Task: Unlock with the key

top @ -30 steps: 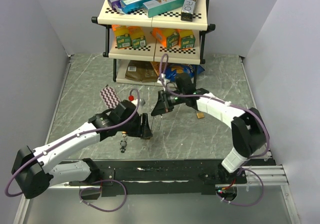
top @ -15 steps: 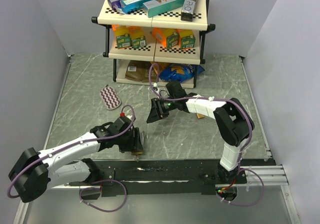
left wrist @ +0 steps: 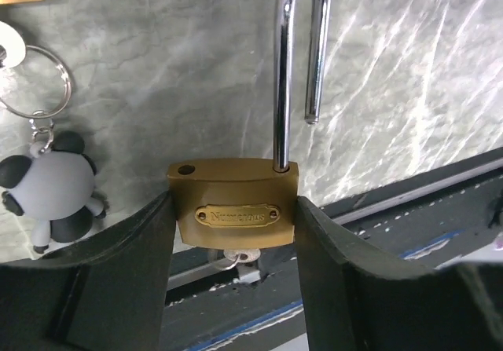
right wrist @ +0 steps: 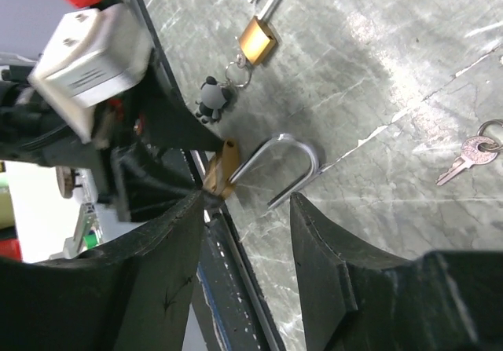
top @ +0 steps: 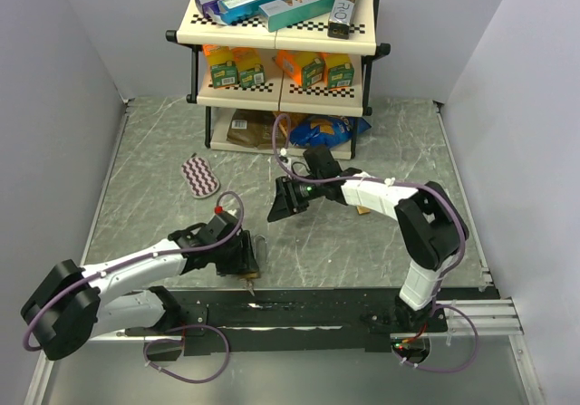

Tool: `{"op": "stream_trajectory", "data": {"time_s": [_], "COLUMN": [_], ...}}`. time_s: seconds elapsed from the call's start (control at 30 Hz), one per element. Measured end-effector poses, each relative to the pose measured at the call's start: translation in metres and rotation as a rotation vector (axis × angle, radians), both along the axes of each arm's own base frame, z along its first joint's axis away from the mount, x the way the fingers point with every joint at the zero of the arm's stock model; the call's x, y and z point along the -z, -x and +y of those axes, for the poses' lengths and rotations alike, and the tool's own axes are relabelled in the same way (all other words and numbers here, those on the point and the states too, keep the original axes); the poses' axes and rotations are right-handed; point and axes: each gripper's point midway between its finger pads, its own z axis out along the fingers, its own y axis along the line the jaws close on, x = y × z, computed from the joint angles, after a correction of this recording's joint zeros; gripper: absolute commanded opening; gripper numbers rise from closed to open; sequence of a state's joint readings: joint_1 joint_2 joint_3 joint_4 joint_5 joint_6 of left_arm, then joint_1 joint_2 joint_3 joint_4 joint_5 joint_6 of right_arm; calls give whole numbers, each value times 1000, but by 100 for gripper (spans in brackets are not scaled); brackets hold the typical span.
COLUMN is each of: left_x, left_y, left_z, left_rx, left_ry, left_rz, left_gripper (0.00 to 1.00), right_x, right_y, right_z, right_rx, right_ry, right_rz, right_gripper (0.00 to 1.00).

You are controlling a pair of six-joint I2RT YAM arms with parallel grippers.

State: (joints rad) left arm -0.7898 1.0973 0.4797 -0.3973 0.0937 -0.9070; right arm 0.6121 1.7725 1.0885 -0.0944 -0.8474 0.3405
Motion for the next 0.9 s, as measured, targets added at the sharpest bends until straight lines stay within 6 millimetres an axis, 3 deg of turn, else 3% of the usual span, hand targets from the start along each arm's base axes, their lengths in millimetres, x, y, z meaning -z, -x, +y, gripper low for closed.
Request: {"op": "stream_trajectory", "data": {"time_s": [0.23,0.53,0.77,0.9], "left_x": [5,9,12,12], "left_y": [-14,-46,-67,-72], "left_z": [1,10,8,5], "left_rx": [-25,-72,-51,-44], "left_ry": [-72,-256,-347,-362], "left_rz": [1,-41,-62,-70], "left_gripper": [1,1,1,6], "right_x": [-24,-90,-85,-82], "right_y": [-3,3,9,8], "right_z": [-8,-32,-45,-47], "right_rx": [38,120,154,158], "right_ry": [11,-26,10,26], "right_rz": [-84,-297,-301,-297], "right_gripper": [58,60,61,62]}}
